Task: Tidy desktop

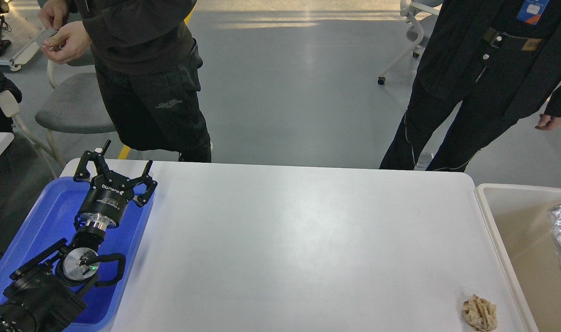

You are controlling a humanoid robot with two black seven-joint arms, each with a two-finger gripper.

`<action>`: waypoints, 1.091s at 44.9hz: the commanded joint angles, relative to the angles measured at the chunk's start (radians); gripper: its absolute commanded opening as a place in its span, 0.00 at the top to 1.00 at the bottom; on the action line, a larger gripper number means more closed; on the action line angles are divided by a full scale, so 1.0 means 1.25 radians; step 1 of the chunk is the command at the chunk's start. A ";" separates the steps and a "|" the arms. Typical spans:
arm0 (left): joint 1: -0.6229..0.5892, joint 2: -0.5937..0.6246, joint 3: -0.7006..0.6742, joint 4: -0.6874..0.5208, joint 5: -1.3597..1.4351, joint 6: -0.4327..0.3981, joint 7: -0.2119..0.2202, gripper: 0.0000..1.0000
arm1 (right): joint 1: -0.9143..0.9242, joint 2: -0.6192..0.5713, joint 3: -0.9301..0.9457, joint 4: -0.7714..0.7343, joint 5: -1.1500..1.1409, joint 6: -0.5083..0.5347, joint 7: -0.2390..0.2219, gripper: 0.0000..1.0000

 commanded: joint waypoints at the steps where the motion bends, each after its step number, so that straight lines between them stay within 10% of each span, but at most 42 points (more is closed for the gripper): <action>1: 0.000 0.000 0.000 0.000 0.000 0.000 0.000 0.00 | -0.025 0.101 0.011 -0.116 0.004 0.001 -0.001 1.00; 17: 0.000 0.000 0.000 0.000 0.000 0.000 0.000 0.00 | -0.028 0.111 0.027 -0.124 0.004 -0.002 -0.002 1.00; 21: 0.000 0.000 0.000 0.000 0.000 0.000 0.000 0.00 | -0.028 0.111 0.029 -0.135 0.004 -0.014 -0.006 0.48; 28: 0.000 0.000 0.000 0.000 0.000 0.000 0.000 0.00 | -0.028 0.134 0.032 -0.208 0.004 -0.016 -0.005 0.08; 49: 0.000 0.000 0.000 0.000 0.000 0.000 0.000 0.00 | 0.023 0.148 0.021 -0.244 -0.004 -0.015 -0.001 0.00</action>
